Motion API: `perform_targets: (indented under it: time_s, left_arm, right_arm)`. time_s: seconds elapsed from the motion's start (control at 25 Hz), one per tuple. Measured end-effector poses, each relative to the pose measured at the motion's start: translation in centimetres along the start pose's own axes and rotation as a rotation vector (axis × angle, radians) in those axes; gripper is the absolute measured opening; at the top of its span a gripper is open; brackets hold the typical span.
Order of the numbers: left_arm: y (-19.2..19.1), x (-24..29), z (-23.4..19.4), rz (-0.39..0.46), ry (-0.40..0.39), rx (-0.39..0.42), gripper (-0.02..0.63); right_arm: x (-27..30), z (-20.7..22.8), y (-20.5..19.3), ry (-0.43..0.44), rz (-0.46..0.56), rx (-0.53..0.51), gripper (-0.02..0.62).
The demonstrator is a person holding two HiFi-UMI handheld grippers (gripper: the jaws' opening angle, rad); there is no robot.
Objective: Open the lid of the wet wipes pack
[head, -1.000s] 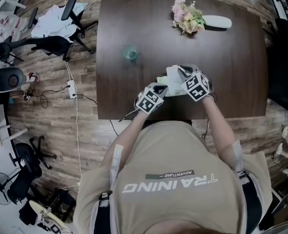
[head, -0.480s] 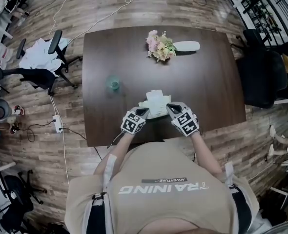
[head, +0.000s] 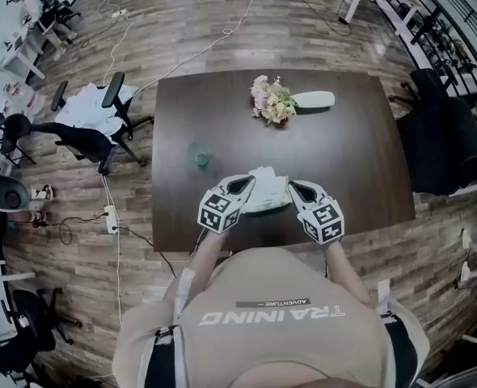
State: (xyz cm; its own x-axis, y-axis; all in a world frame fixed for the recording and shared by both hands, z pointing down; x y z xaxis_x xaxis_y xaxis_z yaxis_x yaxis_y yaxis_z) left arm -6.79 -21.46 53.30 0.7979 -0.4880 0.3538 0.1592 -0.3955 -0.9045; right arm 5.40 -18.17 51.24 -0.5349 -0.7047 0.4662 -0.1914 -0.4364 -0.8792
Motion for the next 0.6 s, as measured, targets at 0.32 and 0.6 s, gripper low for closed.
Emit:
perform_targets:
  time_s: [0.32, 0.6]
  left_arm:
    - [9.5, -4.7, 0.7, 0.2, 0.062, 0.06, 0.009]
    - [14.6, -8.8, 1.0, 0.303, 0.132, 0.138, 0.009]
  right_arm:
    - [-3.2, 0.7, 7.4, 0.021, 0.189, -0.006, 0.014]
    - [-5.5, 0.5, 12.1, 0.031, 0.317, -0.029, 0.014]
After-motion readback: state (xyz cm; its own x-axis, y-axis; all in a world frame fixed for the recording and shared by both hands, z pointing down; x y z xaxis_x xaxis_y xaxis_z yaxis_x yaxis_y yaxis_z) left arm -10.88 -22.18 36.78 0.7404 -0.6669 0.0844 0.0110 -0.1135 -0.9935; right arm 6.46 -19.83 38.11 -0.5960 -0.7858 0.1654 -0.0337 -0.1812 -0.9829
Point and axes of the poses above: the fingertips, and each gripper's own axes: x forward along the fingers, z to its right, y out of its top, the point moved 2 cm from there along -x, backward along the fingers, and after that the axes turned 2 degrees about x, right-handed, at the moved point
